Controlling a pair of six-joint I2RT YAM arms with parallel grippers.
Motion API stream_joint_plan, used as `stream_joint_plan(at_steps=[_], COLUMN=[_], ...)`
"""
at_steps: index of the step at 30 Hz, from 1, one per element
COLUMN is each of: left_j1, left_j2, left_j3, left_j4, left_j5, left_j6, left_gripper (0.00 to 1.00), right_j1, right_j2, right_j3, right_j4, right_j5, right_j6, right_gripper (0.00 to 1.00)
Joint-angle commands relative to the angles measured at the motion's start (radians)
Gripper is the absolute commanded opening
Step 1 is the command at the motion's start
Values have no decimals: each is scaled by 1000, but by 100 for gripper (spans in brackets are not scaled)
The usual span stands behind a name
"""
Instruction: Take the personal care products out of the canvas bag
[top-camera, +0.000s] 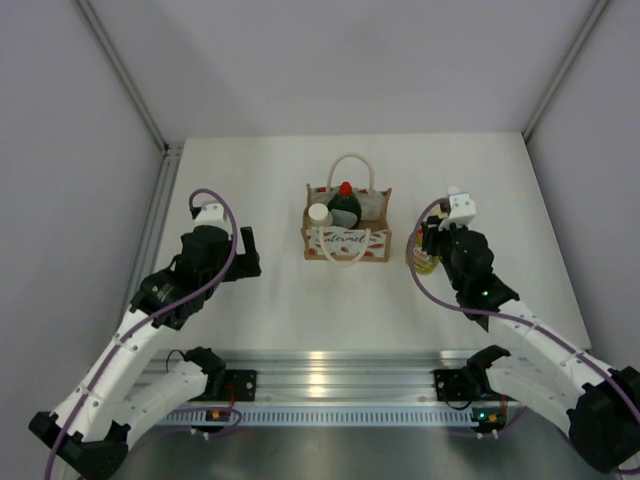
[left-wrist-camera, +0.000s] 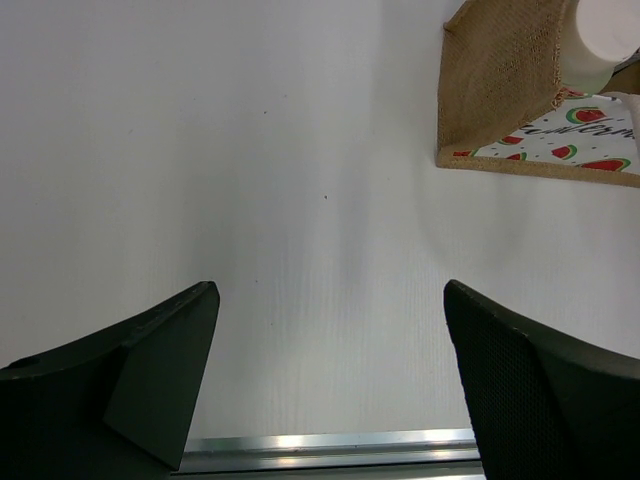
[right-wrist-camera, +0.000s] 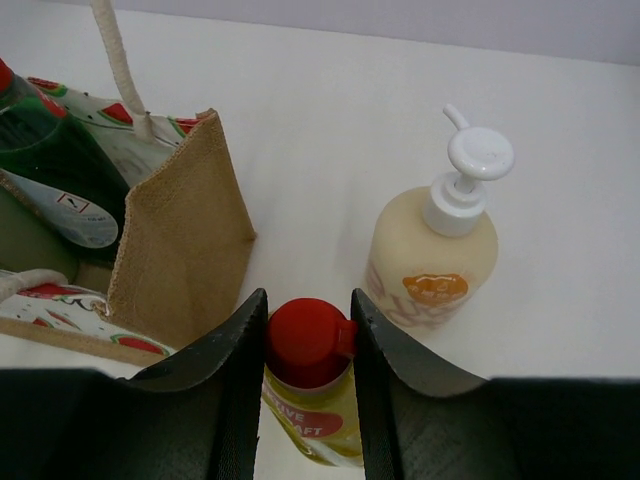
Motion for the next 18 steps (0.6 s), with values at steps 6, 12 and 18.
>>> stream_joint_plan(at_steps=[6, 12, 18], left_j1=[-2, -2, -2], left_j2=[-15, -17, -21], left_j3=[-1, 1, 4], left_j4=[17, 17, 17], left_j5=[6, 4, 4], left_j6=[-4, -5, -7], left_gripper=[98, 98, 98], right_j1=[-11, -11, -9], right_j2=[-63, -79, -94], right_j3=[0, 49, 175], right_j4=[247, 153, 22], right_j5=[3, 3, -79], right_j6=[-17, -15, -17], right_gripper=[36, 79, 81])
